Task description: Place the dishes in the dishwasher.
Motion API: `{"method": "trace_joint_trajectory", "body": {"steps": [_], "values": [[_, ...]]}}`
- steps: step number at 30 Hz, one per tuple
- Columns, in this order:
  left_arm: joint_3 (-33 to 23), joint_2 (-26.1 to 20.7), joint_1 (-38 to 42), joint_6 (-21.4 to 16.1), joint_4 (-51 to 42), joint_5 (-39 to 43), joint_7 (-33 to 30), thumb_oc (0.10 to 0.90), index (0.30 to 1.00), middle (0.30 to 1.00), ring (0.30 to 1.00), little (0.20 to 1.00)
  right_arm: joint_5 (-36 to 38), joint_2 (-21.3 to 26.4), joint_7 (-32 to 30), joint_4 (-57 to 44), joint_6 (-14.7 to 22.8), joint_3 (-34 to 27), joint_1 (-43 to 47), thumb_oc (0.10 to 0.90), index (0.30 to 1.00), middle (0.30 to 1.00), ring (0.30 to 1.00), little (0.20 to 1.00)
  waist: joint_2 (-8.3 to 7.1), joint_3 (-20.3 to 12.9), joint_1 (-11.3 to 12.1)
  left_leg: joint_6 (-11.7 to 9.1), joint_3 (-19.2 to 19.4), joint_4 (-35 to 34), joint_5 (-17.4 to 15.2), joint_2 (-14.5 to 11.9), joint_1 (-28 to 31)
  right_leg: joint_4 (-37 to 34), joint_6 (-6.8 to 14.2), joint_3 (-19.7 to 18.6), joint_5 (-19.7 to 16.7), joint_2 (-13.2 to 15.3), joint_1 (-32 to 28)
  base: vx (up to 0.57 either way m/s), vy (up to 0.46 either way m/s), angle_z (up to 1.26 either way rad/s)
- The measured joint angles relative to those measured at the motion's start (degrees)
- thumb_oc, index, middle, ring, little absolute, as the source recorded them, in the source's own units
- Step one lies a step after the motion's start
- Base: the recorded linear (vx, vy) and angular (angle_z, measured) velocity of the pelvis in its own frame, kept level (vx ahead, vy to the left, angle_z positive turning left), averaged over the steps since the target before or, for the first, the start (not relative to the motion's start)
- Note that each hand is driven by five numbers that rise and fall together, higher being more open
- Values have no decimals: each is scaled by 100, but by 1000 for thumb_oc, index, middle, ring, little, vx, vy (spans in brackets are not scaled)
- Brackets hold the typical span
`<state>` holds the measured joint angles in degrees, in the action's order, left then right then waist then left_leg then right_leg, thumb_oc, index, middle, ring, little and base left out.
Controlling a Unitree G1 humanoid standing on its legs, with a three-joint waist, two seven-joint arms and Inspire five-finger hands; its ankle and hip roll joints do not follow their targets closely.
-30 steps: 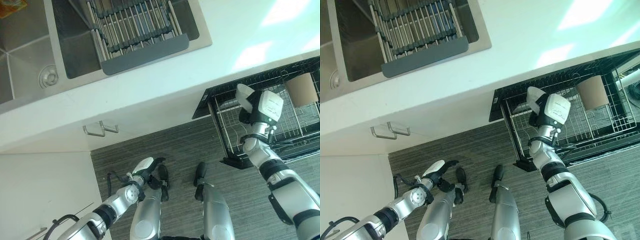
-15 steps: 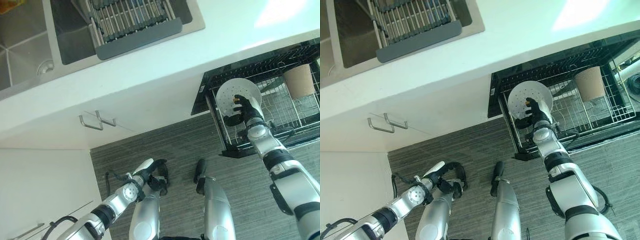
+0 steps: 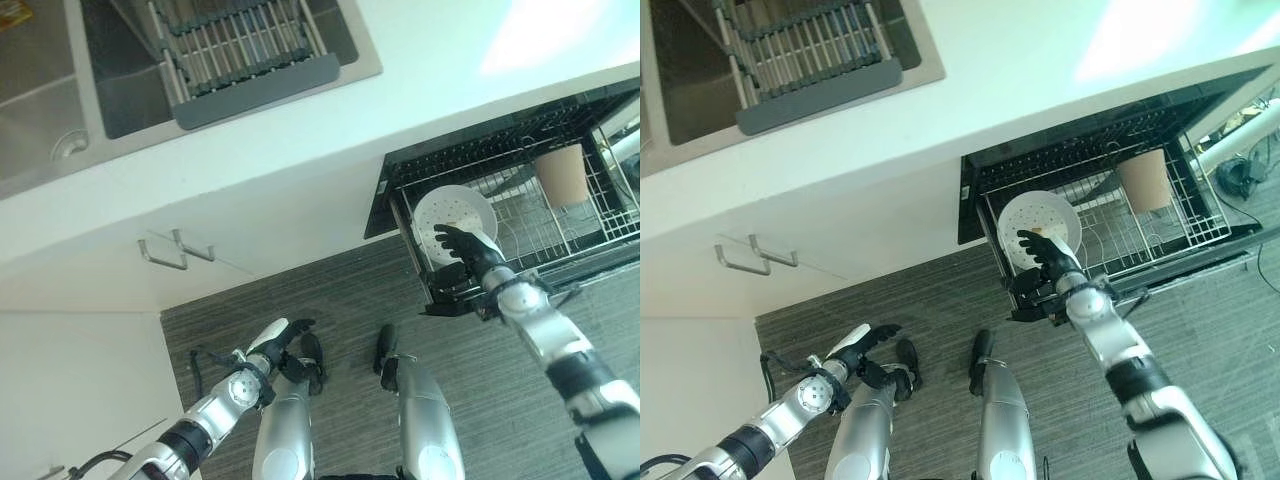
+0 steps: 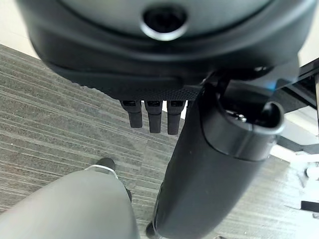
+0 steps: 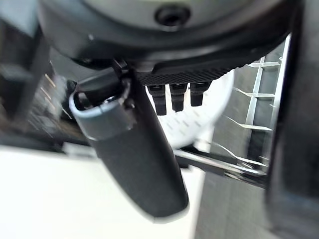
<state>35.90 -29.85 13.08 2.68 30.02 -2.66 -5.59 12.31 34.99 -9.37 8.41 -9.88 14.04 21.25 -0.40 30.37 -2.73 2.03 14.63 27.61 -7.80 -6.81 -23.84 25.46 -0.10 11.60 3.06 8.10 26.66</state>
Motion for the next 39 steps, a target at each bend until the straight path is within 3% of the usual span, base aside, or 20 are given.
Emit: {"method": "trace_joint_trajectory", "body": {"steps": [2,4,9,13,16,17,19,20,21,22,24,25,26,28,30,33,35,37,39], "values": [[-213,153,-185,102,75,-5,1,800,900,900,900,900,-52,-218,-528,-1382,700,-385,-813,800,900,900,900,900,-30,14,-227,-17,107,-79,-11,-17,124,-128,-9,-96,-94,-41,-99,10,63,-26],[-217,237,-157,119,247,-27,9,800,900,900,900,900,-111,-201,-831,-1590,1135,-477,-856,800,900,900,900,900,-96,15,-396,4,213,-163,-24,-14,313,-234,26,-195,-139,-48,-237,16,58,-21],[-356,574,-107,9,840,-130,-40,800,900,900,900,900,-336,-190,-1869,-1810,2116,-1485,-1049,800,900,900,900,900,-97,13,-472,7,391,-468,-1,37,757,-478,36,-320,-189,-26,-578,7,24,-15],[-408,663,-270,-84,1106,-250,-62,800,900,900,900,900,-701,-186,-2854,-1913,2711,-1743,-1136,800,900,900,900,900,-69,18,-505,-50,411,-627,49,43,894,-489,34,-326,-177,-49,-631,2,4,-1],[-419,792,-340,-250,1352,-276,-109,800,900,900,900,900,-1352,-192,-4088,-1931,3206,-2031,-1235,800,900,900,900,900,7,33,-504,-99,413,-830,118,44,1073,-588,25,-307,-180,-88,-784,0,0,0],[-412,821,-347,-324,1377,-280,-121,800,900,900,900,900,-1789,-181,-4878,-1922,3215,-2234,-1363,800,900,900,900,900,22,29,-496,-113,418,-891,140,45,1113,-630,21,-301,-174,-97,-810,-3,7,5],[-431,856,-390,-430,1384,-317,-126,800,900,900,900,900,-2124,-278,-5742,-1847,3381,-2963,-1493,800,900,900,900,900,48,33,-507,-121,405,-906,147,40,1104,-611,10,-277,-159,-105,-810,0,0,0],[-417,859,-426,-439,1384,-330,-123,800,900,900,900,900,-2003,-392,-5777,-1682,3422,-3317,-1591,800,900,900,900,900,48,33,-572,-127,411,-895,145,35,1112,-597,10,-287,-154,-114,-809,0,0,0],[-423,865,-446,-443,1375,-329,-120,800,900,900,900,900,-1768,-497,-5779,-1357,3696,-3588,-1738,800,900,900,900,900,40,32,-628,-133,403,-889,130,34,1121,-550,12,-281,-110,-109,-811,0,0,0],[-478,889,-458,-445,1368,-320,-124,800,900,900,900,900,-1211,-622,-5778,-969,3959,-3721,-1883,800,900,900,900,900,35,32,-642,-136,404,-914,127,35,1139,-542,15,-278,-91,-104,-818,0,0,0],[-464,902,-432,-493,1474,-273,-126,800,900,900,900,900,-214,-847,-5778,-161,4026,-3767,-1918,800,900,900,900,900,37,32,-737,-140,467,-968,130,41,1207,-536,12,-325,-77,-108,-818,29,-1,-9],[-482,985,-347,-594,1727,-235,-133,800,900,900,900,900,114,-1040,-5777,739,4108,-3874,-1874,800,900,900,900,900,41,31,-732,-145,475,-980,127,40,1240,-494,15,-327,-32,-103,-833,7,-33,-11],[-517,1118,-219,-649,2043,-222,-144,800,900,900,900,900,1083,-1330,-5776,2028,3886,-3999,-1774,800,900,900,900,900,71,29,-734,-163,493,-985,113,30,1259,-449,-3,-325,16,-99,-806,-11,-52,-7],[-414,1173,-210,-639,2044,-216,-179,800,900,900,900,900,1327,-1527,-5724,2372,3961,-3971,-1857,800,900,900,900,900,109,37,-855,-151,502,-983,97,15,1253,-436,-8,-326,25,-110,-778,-23,-44,-5],[-223,1197,27,-604,2043,-208,-318,800,900,900,900,900,1470,-1383,-5566,3967,4081,-3651,-1621,800,900,900,900,900,105,37,-750,-157,445,-956,116,1,1173,-396,-5,-293,85,-114,-722,-24,-8,9],[-123,1292,116,-555,1914,-207,-390,800,900,900,900,900,2053,-1432,-5109,4205,4064,-3546,-1441,800,900,900,900,900,168,42,-719,-162,449,-895,123,-3,1049,-293,-36,-300,105,-95,-576,-4,-19,0],[-56,1304,115,-503,1801,-206,-406,800,900,900,900,900,2107,-1412,-4575,4290,3996,-3064,-1337,800,900,900,900,900,205,43,-698,-165,400,-879,141,-5,1000,-256,-60,-261,118,-89,-544,-13,-36,10],[26,1272,77,-416,1614,-200,-423,800,900,900,900,900,1819,-1303,-4277,4018,3812,-2429,-1198,800,900,900,900,900,292,44,-616,-170,366,-881,178,-2,960,-216,-81,-222,131,-78,-504,-41,-13,14],[33,1250,79,-389,1533,-194,-421,800,900,900,900,900,1048,-1001,-3944,3479,3641,-1793,-939,800,900,900,900,900,504,43,-467,-166,300,-885,230,9,851,-181,-91,-152,134,-51,-415,-58,13,16]]}}
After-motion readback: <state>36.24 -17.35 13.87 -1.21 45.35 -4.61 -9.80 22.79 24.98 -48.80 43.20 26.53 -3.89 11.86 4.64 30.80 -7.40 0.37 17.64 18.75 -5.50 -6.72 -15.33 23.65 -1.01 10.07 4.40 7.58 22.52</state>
